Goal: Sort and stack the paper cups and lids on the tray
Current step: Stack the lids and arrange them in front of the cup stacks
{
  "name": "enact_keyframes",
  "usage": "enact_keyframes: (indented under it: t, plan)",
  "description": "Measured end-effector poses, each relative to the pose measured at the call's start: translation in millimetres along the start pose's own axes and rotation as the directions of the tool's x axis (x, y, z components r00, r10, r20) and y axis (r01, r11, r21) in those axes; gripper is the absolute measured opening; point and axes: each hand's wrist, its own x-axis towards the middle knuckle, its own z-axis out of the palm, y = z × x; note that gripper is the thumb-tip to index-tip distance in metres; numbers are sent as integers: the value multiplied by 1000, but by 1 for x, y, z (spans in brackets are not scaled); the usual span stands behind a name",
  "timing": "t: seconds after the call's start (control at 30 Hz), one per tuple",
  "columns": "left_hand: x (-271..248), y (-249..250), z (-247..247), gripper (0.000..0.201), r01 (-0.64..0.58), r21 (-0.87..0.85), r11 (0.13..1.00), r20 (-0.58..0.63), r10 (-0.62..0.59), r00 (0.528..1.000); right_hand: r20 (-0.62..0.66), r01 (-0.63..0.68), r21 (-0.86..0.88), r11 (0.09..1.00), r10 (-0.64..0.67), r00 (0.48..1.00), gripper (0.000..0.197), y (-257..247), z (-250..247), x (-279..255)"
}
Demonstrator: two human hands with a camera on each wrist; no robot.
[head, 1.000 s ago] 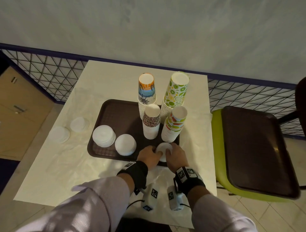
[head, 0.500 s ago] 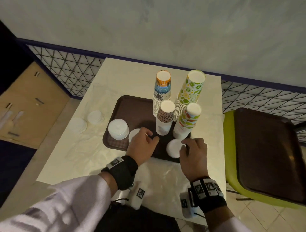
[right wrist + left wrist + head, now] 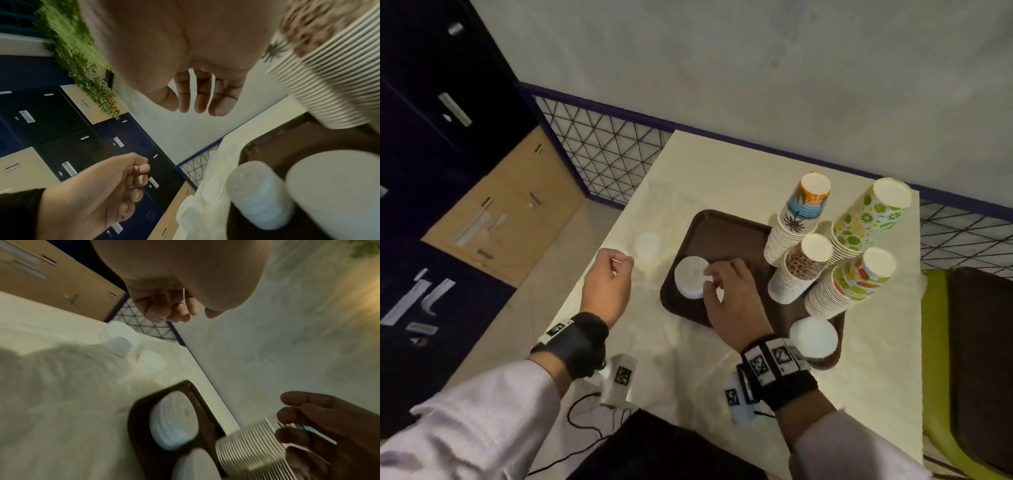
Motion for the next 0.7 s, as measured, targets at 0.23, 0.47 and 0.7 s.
enact_keyframes:
  t: [0.23, 0.47, 0.7]
  plan:
    - [83, -57, -46, 32, 178, 61, 982, 16, -179, 984, 190, -145, -5, 989, 143, 971, 29, -37, 79, 80]
    - [137, -95, -47, 50, 219, 209, 953, 178, -257, 950, 247, -263, -252, 931, 324, 913, 40, -36, 140, 150]
    - [156, -105, -30, 67, 163, 319, 933, 295, -262, 919, 248, -316, -430, 846, 447, 859, 42, -18, 175, 182]
